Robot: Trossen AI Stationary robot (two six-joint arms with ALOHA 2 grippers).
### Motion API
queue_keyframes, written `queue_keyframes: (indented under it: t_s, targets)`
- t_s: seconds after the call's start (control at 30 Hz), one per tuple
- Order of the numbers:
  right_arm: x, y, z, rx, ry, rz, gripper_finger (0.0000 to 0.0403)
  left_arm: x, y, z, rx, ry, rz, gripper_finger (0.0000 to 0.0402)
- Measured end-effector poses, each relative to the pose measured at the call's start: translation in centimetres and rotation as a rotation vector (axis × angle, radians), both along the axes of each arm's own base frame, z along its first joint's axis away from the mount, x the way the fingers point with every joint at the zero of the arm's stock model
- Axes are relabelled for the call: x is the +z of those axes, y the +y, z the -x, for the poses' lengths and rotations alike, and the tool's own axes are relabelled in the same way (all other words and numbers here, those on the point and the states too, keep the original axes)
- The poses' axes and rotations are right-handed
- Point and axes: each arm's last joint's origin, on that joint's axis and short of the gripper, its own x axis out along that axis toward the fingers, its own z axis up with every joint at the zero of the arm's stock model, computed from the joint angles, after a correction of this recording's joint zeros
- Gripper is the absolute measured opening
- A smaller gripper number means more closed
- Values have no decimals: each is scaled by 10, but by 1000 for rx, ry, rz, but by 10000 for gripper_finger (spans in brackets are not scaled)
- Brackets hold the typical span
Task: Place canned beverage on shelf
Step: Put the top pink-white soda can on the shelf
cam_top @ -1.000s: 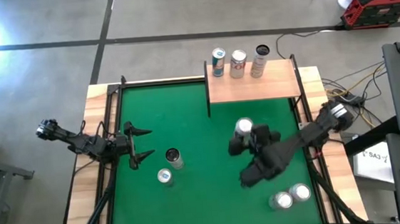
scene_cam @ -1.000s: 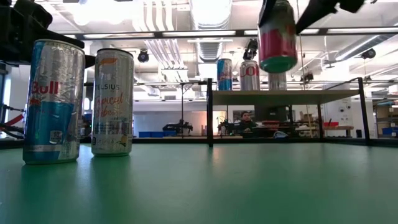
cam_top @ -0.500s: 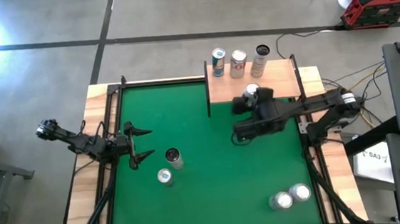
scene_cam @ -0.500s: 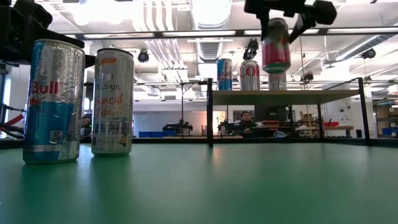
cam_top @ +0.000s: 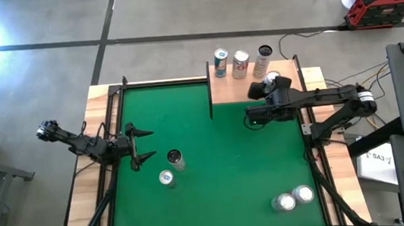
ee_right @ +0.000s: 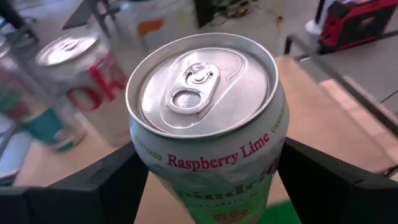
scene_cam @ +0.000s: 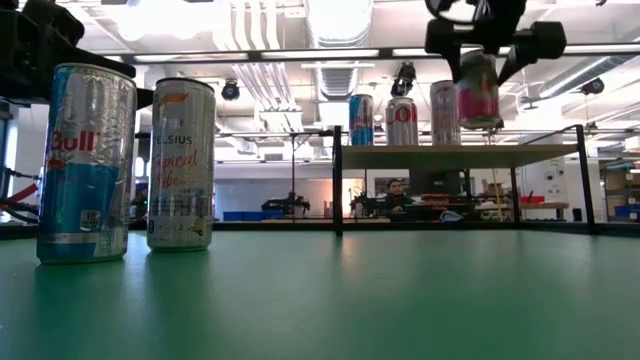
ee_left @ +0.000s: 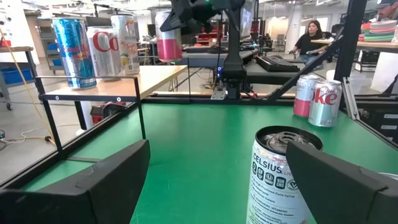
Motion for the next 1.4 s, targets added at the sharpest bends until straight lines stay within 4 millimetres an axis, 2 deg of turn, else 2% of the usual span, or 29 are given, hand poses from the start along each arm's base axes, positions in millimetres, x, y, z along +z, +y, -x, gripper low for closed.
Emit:
queue_keyframes:
  t_s: [0.17,0.6,0.9,1.4]
  targets:
    - [-7,-19,9,-93,18,3,309,0,0,0,0,0,0,361]
    - [-8,-67,28,-322,29,8,313,0,0,0,0,0,0,361]
    - [-14,-79,30,-323,77,87,315,0,0,0,0,0,0,361]
    - [-23,-98,30,-388,-12,105,315,0,0,0,0,0,0,361]
